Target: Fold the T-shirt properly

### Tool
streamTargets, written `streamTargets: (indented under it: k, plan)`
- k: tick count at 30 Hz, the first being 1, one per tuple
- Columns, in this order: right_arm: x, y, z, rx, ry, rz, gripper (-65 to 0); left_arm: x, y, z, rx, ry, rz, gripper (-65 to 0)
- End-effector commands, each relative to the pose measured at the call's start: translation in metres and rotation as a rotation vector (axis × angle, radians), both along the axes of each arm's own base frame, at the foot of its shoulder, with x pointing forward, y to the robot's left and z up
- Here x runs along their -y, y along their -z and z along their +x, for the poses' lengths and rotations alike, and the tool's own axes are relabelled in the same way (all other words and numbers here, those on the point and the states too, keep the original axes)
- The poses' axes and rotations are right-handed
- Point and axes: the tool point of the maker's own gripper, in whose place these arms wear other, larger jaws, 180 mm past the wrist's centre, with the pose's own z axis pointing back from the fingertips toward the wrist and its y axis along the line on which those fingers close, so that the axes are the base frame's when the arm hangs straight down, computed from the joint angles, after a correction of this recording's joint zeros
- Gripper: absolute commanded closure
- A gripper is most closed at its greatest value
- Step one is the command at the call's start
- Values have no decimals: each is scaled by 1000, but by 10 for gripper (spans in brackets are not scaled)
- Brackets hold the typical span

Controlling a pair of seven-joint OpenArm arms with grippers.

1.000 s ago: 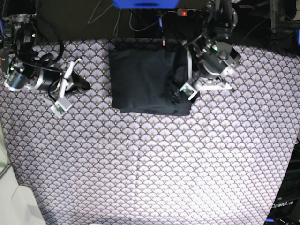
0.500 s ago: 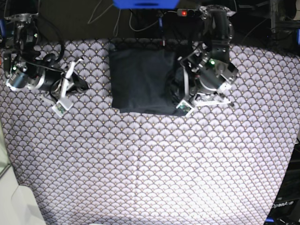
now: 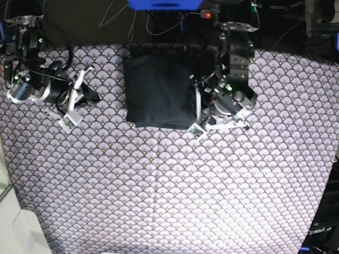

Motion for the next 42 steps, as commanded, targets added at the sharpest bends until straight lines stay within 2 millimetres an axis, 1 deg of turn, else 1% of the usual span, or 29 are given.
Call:
streamTargets:
  k: [1,3,7,11,12,14,16,19,22,25,31,32,34,36,38,40,41,42]
  plan:
    - [1,-12,8,48,-11,8,0,6,-6,9,31,4,-22,0]
    - [1,-12,8,48,-11,8,0,10,-3,15,34,14,-35,0]
    - [1,-13,9,50,-11,5,0,18,12,23,12,31,-68,0]
    - [3,-13,9,50,-12,-3,0,25,12,29,31,16,-122,0]
    - [5,-13,9,50,-13,-9,0,21,11,32,42,-6,-134,0]
    - [6,-13,9,50,-14,-10,0,7,5,44,72,-61,-150,0]
    - [7,-13,9,50,-14,-13,0,-2,2,54,97,-96,-169,0]
    - [10,-13,9,50,-16,-24,0,-11,3,66,120,-138,-209,0]
    - [10,-13,8,47,-16,-24,0,-26,3,74,137,-197,-237,0]
    - [10,-13,9,48,-16,-24,0,-28,4,81,135,-211,-249,0]
    - [10,-12,8,45,-16,-24,0,-30,1,82,141,-216,-244,0]
    - [10,-13,8,47,-16,-25,0,-32,-4,83,155,-217,-242,0]
    - [12,-13,8,48,-19,-33,0,-42,-22,84,192,-232,-207,0]
    - [13,-14,9,49,-19,-37,0,-54,-44,83,233,-253,-166,0]
    - [14,-15,10,53,-20,-40,0,-66,-70,80,284,-276,-119,0]
    - [15,-16,12,60,-20,-41,0,-76,-88,73,305,-305,-75,0]
    - [18,-17,12,60,-20,-50,0,-82,-90,65,288,-323,-46,0]
    - [19,-18,13,64,-21,-53,0,-87,-86,54,257,-338,-21,0]
